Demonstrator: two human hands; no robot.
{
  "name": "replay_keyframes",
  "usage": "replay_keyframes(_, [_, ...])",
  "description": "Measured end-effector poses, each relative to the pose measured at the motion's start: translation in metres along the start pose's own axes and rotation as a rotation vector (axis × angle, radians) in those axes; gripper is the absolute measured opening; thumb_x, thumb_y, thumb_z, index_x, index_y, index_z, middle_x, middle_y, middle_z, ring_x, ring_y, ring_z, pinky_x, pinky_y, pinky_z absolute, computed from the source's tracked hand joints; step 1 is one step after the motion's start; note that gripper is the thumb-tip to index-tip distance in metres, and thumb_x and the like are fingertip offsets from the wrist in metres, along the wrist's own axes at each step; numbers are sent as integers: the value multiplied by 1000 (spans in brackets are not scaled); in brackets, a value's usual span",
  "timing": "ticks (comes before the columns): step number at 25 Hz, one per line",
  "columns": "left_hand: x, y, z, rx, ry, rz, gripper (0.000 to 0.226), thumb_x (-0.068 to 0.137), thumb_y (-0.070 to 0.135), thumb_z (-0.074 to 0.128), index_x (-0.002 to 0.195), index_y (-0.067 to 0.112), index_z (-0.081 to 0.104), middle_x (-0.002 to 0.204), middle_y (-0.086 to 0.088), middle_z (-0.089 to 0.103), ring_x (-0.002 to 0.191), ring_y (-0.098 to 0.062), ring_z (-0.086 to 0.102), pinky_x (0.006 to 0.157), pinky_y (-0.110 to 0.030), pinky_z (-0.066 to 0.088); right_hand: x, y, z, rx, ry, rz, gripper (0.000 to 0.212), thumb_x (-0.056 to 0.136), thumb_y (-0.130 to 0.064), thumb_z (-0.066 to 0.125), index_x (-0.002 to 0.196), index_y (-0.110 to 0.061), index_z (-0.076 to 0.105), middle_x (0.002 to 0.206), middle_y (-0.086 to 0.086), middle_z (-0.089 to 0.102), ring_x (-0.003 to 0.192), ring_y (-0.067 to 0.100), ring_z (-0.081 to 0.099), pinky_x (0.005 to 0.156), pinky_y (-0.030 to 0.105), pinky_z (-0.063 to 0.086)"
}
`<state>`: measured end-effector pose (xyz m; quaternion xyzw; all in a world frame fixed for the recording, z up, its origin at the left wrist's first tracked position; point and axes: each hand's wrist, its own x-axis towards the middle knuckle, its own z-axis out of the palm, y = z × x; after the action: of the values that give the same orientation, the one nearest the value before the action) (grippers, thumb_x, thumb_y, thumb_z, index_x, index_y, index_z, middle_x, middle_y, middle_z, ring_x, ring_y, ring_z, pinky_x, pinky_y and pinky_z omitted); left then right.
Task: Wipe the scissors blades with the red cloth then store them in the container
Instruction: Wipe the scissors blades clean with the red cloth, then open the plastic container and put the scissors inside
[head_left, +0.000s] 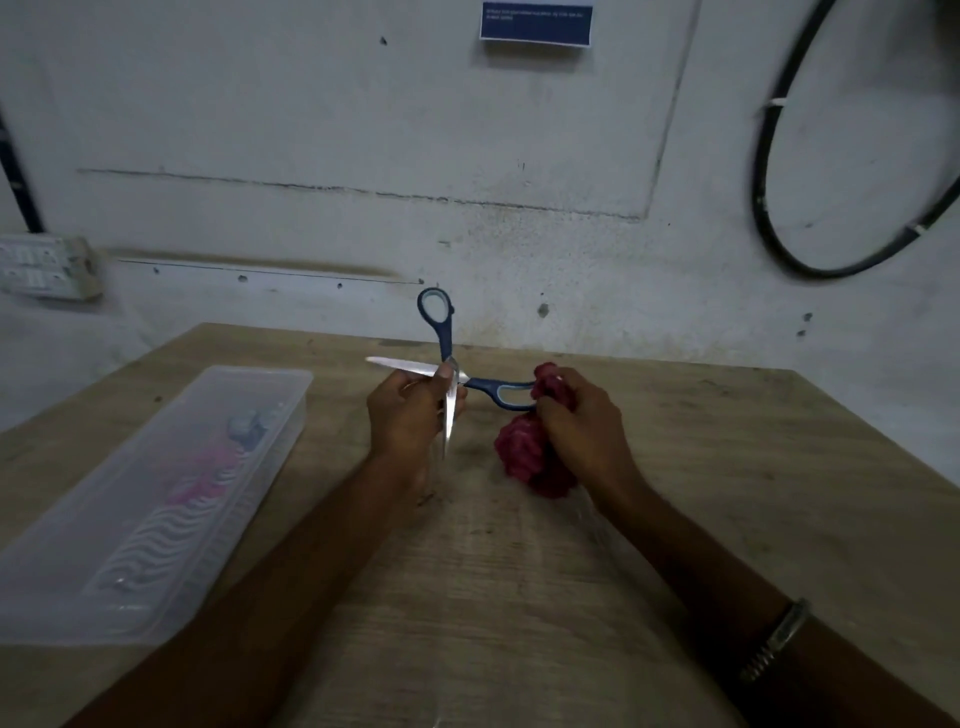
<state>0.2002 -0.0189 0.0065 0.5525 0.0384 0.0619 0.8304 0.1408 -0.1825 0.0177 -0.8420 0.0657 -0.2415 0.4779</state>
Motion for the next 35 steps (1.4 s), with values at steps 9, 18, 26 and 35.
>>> replay_keyframes(9, [0,1,-1,117,17,192,17,88,19,79,95,4,74,86,-11,79,75,-18,77,67,-28,62,-6,-7,-2,-285,-211,-308,33,88,-26,65,120,-29,70,104,-4,67,94,14,61,85,29,46])
replay_keyframes(18, [-16,13,7,95,-311,-149,11,90,9,74,93,-1,74,69,-10,72,63,-18,66,55,-21,57,37,-4,-149,-815,501,-60,54,89,-69,52,87,-16,62,85,6,62,77,27,62,71,36,51])
replay_keyframes(26, [-19,11,10,440,-358,-114,15,85,20,80,96,10,79,75,-8,75,57,-13,66,46,-20,48,53,53,-117,-672,137,-3,39,90,-51,68,74,-16,67,76,-3,66,77,16,64,79,34,54])
replay_keyframes(35, [-15,23,-5,282,-503,-308,26,88,34,75,95,9,79,87,-8,76,62,-12,67,56,-21,52,26,-2,-77,255,-391,139,18,96,-19,69,113,-19,76,101,2,73,75,14,63,69,25,56])
